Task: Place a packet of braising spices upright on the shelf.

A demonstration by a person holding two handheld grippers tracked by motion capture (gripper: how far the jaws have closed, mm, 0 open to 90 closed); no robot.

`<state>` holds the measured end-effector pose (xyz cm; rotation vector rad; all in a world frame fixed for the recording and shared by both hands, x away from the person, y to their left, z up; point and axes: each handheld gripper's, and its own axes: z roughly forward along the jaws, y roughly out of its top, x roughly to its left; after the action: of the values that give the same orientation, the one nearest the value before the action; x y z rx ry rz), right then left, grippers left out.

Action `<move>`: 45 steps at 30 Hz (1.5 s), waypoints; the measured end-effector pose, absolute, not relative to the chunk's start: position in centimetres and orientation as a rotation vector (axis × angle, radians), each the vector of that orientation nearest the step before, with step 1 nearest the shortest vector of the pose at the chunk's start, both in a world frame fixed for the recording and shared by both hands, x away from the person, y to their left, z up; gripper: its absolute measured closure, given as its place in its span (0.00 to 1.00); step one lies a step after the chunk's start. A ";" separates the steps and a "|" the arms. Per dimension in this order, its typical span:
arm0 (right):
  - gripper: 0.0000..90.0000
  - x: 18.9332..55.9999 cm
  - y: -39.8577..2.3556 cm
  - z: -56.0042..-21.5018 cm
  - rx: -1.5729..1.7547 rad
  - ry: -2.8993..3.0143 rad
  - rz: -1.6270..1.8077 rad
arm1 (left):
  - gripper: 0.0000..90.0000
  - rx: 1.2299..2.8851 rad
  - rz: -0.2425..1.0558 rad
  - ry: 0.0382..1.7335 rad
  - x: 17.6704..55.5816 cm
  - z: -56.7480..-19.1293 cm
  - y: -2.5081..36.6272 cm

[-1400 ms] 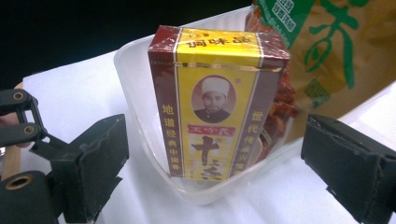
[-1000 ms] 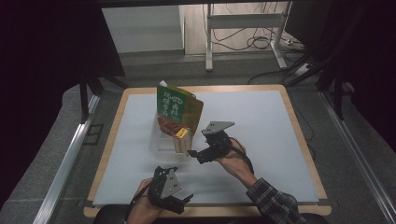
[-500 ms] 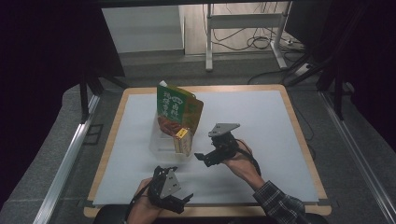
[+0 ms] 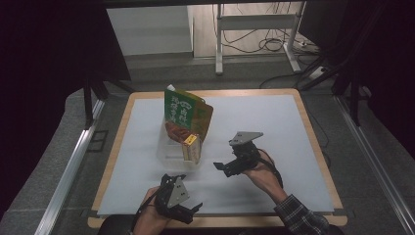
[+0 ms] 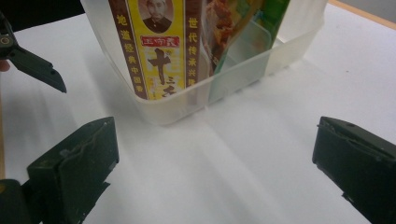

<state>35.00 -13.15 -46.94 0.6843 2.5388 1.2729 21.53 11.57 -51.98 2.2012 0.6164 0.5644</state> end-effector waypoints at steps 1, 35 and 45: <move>0.00 35.0 -13.3 -46.9 0.688 2.537 1.271 | 0.01 2.201 0.565 0.616 21.5 -52.0 11.6; 0.00 33.3 -17.7 -48.0 0.752 2.539 1.181 | 0.00 2.188 0.560 0.640 21.6 -52.1 11.7; 0.00 32.5 -19.2 -48.0 0.768 2.527 1.156 | 0.00 2.181 0.558 0.650 21.7 -52.1 11.7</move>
<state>32.45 -19.23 -48.00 0.7677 2.5268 1.1557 21.68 11.75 -52.06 2.1808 0.6502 0.5582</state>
